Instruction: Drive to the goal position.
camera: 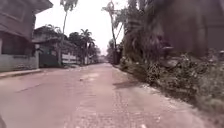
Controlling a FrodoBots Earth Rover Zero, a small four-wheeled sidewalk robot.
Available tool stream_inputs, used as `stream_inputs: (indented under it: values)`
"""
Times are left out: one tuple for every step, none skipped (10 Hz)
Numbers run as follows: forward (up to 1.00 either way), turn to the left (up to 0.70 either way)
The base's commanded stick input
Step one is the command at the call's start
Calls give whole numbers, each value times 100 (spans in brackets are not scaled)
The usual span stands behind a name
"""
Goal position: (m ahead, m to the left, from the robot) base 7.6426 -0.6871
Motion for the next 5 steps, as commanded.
stream_inputs:
  values:
    - [100,0]
    - [100,0]
    - [100,0]
    - [100,0]
    - [100,0]
